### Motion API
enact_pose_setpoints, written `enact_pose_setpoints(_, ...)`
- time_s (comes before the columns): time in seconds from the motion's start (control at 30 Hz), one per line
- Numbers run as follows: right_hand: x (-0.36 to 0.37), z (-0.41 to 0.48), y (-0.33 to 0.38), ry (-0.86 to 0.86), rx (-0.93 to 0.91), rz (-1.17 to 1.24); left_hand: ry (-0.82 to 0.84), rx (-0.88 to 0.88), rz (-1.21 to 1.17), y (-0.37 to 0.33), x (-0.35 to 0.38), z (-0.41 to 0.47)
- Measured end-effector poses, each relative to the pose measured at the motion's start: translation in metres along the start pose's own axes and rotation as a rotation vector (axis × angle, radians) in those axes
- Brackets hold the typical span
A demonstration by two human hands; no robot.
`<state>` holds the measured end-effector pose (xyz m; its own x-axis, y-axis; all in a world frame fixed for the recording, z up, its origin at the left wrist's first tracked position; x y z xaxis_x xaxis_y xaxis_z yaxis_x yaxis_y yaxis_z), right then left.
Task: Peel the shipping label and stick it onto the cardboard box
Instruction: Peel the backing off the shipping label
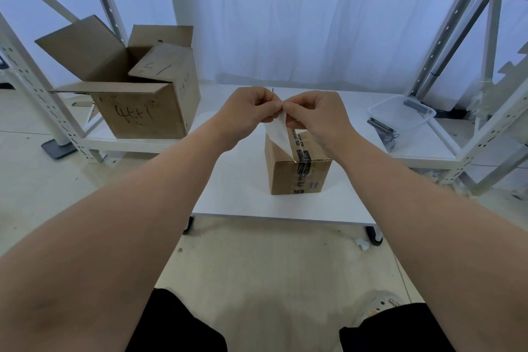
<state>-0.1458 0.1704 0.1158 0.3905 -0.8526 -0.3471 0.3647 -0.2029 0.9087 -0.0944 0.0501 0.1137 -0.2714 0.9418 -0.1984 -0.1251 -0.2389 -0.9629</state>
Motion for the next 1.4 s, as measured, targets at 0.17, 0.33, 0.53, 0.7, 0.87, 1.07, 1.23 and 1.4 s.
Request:
enact_pose_setpoints(0.17, 0.0000, -0.0005, 0.0003, -0.023, -0.004, 0.007, -0.049, -0.012, -0.025, -0.0003, 0.0003, 0.0008)
enact_pose_setpoints(0.33, 0.0001, -0.0019, -0.0019, -0.019, 0.010, 0.008, -0.039, -0.015, -0.030, 0.0016, 0.0013, 0.0011)
enact_pose_setpoints(0.53, -0.0021, -0.0053, -0.0007, 0.016, 0.026, 0.084, 0.020, 0.000, -0.055, 0.0000, 0.0023, 0.0002)
enact_pose_setpoints(0.7, -0.0016, -0.0054, -0.0031, 0.035, 0.052, 0.094, 0.065, -0.001, -0.017, 0.0010, 0.0028, -0.0009)
enact_pose_setpoints(0.87, -0.0015, -0.0058, -0.0023, 0.023, 0.039, 0.048, 0.066, -0.010, 0.026, 0.0019, 0.0042, -0.0011)
enact_pose_setpoints(1.07, -0.0010, -0.0059, -0.0005, 0.025, 0.035, 0.057, 0.048, -0.009, 0.045, -0.0009, 0.0021, -0.0019)
enact_pose_setpoints(1.23, 0.0023, -0.0067, 0.0002, 0.053, 0.034, 0.060, 0.042, -0.005, 0.053, -0.0001, -0.0001, -0.0022)
enact_pose_setpoints(1.4, 0.0027, -0.0061, 0.0020, 0.043, 0.008, 0.022, 0.026, -0.019, 0.031, 0.0018, -0.0019, -0.0021)
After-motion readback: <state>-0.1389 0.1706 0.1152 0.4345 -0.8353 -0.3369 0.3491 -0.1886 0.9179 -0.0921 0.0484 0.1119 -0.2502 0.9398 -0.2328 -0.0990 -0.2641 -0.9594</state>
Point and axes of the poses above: each hand's wrist, its own z-axis towards the middle knuckle, its own x-axis out of the palm, y = z × x, the point moved 10 cm from there along z, towards the middle knuckle, and after that the axes turned 6 degrees about -z, right-handed, at the moved point
